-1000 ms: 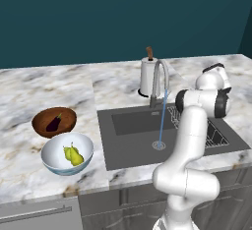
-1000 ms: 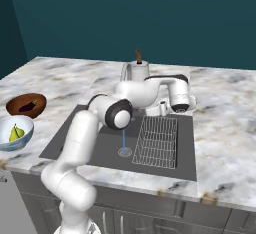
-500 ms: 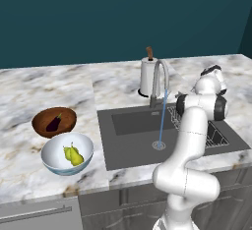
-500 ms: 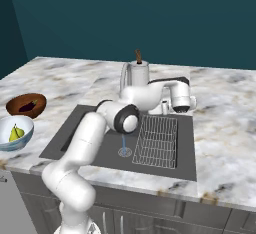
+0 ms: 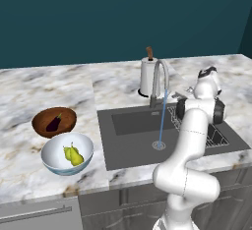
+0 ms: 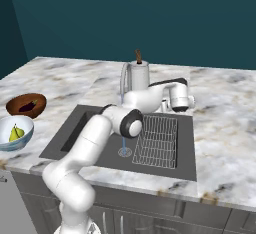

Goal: Pick the pears from the sink and place them in one bowl. Place the eggplant in the other bowl. Then turn off the sink faucet.

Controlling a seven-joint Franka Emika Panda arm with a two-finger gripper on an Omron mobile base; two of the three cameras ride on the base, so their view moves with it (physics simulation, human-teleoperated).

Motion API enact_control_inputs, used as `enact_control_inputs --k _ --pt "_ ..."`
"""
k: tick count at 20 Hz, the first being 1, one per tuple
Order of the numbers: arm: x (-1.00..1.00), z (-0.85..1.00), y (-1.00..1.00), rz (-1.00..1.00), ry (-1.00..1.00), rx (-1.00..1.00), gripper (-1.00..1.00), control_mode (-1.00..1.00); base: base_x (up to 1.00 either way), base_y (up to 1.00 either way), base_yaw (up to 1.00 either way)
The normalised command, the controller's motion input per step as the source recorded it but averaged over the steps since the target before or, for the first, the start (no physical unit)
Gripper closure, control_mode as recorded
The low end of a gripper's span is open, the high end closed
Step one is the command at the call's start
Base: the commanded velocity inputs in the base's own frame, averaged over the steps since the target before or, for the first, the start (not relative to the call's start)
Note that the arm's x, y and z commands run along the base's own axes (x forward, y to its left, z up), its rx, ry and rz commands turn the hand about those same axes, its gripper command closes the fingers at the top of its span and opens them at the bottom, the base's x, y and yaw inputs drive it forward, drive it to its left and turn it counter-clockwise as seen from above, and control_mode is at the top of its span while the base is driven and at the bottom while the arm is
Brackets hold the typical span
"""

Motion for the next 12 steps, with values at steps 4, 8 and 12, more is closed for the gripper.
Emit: enact_control_inputs --k 4,8,12 --pt "0.36 -0.09 0.28 -0.03 0.02 -0.09 -1.00 -1.00 0.00 0.00 0.00" --pt "0.38 -0.12 0.08 -0.01 0.02 -0.05 -1.00 -1.00 0.00 0.00 0.00" --pt "0.24 -0.11 0.00 0.00 0.02 -0.01 -1.00 -1.00 0.00 0.00 0.00"
